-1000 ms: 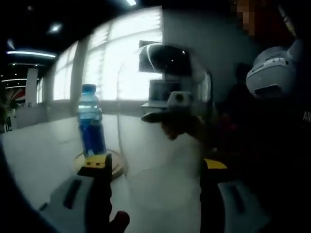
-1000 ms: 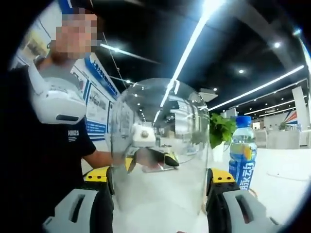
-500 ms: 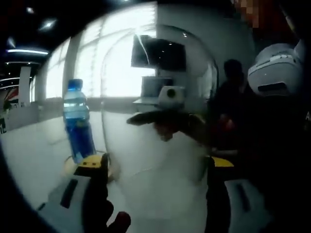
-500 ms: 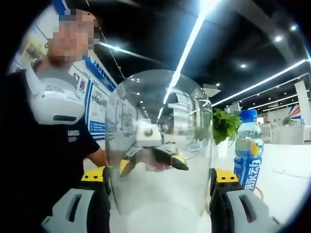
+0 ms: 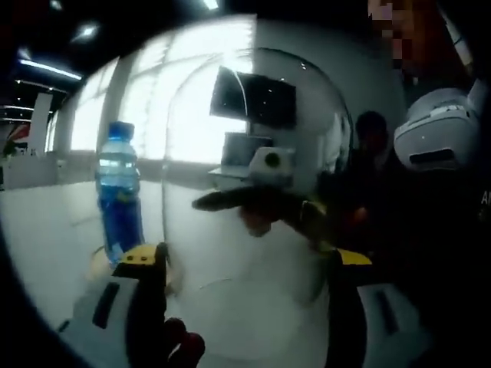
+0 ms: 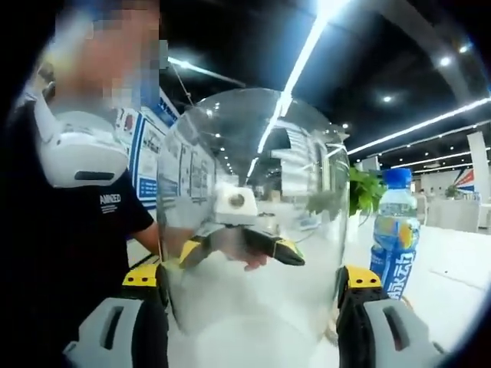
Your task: Open the cover put in the Mizone put the cover back on
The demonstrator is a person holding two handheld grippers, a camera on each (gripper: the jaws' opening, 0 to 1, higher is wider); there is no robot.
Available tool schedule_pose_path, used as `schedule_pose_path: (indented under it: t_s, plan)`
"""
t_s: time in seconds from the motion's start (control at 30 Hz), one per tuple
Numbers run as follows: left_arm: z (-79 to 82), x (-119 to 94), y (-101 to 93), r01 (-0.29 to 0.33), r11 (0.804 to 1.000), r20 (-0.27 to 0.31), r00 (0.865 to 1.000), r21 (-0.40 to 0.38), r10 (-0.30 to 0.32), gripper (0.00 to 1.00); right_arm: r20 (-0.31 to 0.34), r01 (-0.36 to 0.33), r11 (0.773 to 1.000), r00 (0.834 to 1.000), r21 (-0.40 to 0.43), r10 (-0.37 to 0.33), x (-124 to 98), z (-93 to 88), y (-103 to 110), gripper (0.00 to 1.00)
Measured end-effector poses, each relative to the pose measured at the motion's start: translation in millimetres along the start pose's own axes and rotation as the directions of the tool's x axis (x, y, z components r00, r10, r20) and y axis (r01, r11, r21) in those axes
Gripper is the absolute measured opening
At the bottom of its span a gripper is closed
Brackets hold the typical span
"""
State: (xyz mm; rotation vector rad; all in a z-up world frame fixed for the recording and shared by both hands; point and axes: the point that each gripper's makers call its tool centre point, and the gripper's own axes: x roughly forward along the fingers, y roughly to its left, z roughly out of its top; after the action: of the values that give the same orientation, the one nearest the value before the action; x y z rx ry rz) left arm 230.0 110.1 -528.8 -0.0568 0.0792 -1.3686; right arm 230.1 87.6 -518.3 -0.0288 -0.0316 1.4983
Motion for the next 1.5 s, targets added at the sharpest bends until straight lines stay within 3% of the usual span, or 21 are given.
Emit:
schedule_pose_path:
  t_s: [0.27,0.47,0.93,1.03,1.1,1.5]
  plan:
    - [0.9,4.5,-3.4,-0.018,1.000,0.008,1.000,0.024,0.017,0.77,-0.038,-0.004,1.000,0.999,0.028,0.005,2.5,-5.6,-3.0,0.88]
    - [6.1,8.4,1.2,-0.021,1.000,0.046,0.999,0.007,0.021,0.81,-0.072,0.006,0.999,0.997,0.047,-0.003,4.7,-8.6,-4.5,0.89]
    - [11.3,12.6,0.8,-0.036,0.999,0.104,0.994,-0.027,0.038,0.83,-0.049,0.004,0.998,0.999,0.060,-0.001,5.0,-9.8,-5.6,0.90]
    - [11.0,12.0,2.6,-0.035,0.999,0.105,0.994,-0.025,0.038,0.83,-0.038,0.006,0.998,0.999,0.058,-0.004,5.0,-9.4,-5.5,0.90]
    - [7.0,12.0,2.9,-0.030,0.999,0.063,0.998,0.023,0.028,0.83,-0.033,0.010,0.998,0.999,0.056,-0.008,5.7,-9.2,-4.6,0.90]
    - [6.6,14.6,3.3,-0.031,0.999,0.047,0.998,0.026,0.030,0.83,0.009,0.022,0.998,1.000,0.054,-0.022,6.5,-7.5,-4.8,0.90]
